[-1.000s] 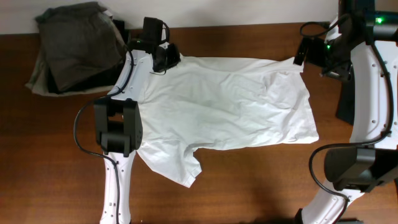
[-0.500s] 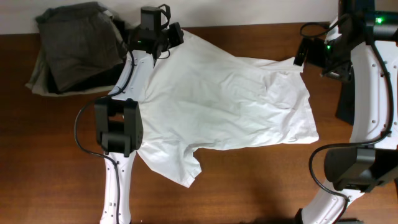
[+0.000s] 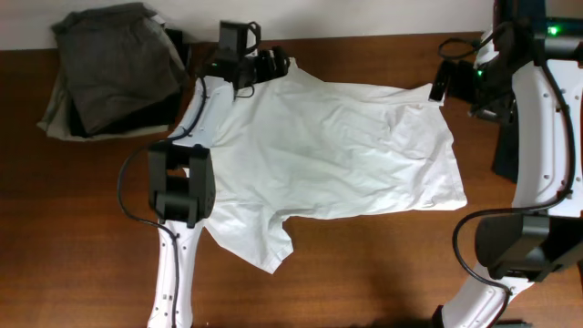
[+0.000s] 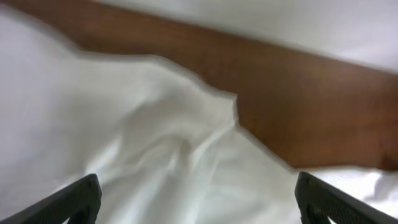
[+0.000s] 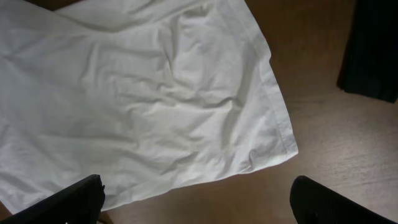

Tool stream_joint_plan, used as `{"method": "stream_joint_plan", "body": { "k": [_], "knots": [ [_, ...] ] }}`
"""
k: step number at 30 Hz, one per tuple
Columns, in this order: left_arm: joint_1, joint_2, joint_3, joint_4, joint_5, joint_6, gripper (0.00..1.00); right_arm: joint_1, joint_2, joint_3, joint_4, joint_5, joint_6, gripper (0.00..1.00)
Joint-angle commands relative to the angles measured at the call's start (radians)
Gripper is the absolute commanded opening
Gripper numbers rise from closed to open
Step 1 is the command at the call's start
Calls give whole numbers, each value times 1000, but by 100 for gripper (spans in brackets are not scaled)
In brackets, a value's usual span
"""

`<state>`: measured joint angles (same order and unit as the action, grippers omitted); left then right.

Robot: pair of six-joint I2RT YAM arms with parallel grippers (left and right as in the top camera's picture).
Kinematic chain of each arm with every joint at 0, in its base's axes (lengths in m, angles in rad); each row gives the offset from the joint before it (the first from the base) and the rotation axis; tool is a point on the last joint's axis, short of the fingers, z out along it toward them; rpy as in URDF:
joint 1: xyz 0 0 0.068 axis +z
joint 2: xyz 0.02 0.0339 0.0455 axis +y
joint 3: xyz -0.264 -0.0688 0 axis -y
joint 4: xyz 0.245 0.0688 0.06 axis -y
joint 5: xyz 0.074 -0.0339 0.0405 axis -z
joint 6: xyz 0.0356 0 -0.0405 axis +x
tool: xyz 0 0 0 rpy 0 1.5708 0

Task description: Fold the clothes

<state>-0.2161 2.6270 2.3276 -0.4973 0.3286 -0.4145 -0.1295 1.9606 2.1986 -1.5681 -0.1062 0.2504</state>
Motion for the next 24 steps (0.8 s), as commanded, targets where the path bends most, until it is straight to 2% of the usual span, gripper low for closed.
{"method": "stream_joint_plan", "body": {
  "k": [1,4,8,12,24],
  "knots": [
    [58,-55,106,-179,58,101,99,-1,-8,-35,2,12,-8,99],
    [77,-103,164,-342,57,217,99,-1,-8,-43,13,12,-7,99],
    [93,-196,219,-582,56,306,99,-1,-28,-42,11,11,-7,98],
    [102,-291,224,-773,9,312,99,-1,-61,-42,-23,2,-7,98],
    [101,-523,224,-1141,-136,311,99,11,-208,-50,-131,-5,-6,93]
  ]
}}
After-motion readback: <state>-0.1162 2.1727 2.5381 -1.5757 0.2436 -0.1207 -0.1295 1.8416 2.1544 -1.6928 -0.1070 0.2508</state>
